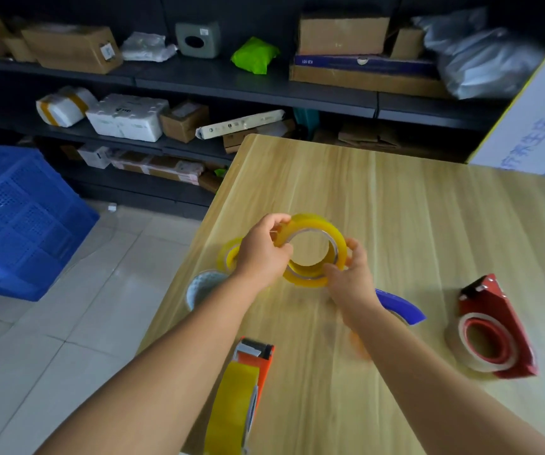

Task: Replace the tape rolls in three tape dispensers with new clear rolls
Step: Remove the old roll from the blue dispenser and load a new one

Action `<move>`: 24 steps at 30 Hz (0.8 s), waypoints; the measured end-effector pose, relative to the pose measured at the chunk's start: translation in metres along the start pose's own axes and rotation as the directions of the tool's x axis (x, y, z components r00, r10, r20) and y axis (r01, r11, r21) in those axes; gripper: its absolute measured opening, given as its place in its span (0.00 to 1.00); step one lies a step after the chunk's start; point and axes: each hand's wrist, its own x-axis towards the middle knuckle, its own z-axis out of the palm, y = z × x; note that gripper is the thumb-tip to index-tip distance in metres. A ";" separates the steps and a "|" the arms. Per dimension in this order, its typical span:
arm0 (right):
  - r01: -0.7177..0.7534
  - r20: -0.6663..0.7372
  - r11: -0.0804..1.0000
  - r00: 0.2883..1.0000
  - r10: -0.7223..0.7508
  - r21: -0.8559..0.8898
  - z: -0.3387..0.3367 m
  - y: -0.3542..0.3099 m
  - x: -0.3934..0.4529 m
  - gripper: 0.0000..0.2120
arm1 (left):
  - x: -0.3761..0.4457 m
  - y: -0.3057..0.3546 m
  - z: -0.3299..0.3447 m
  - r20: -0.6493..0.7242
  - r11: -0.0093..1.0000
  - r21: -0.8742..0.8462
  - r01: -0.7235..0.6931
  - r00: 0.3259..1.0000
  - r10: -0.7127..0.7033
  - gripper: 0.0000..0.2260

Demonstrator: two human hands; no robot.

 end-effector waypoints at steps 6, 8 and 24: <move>-0.148 0.022 0.977 0.989 0.147 0.154 -0.039 0.005 -0.005 0.14 | -0.008 0.018 0.025 0.102 0.992 -0.120 -0.023 0.994 0.035 0.19; -0.209 0.030 0.951 0.978 0.208 0.227 -0.049 0.005 -0.006 0.08 | -0.011 0.022 0.032 0.183 0.989 -0.148 -0.007 0.982 0.034 0.23; -0.247 0.007 0.942 0.968 0.252 0.229 -0.097 0.006 -0.010 0.09 | -0.035 0.033 0.066 0.340 0.976 -0.216 0.032 0.940 0.045 0.37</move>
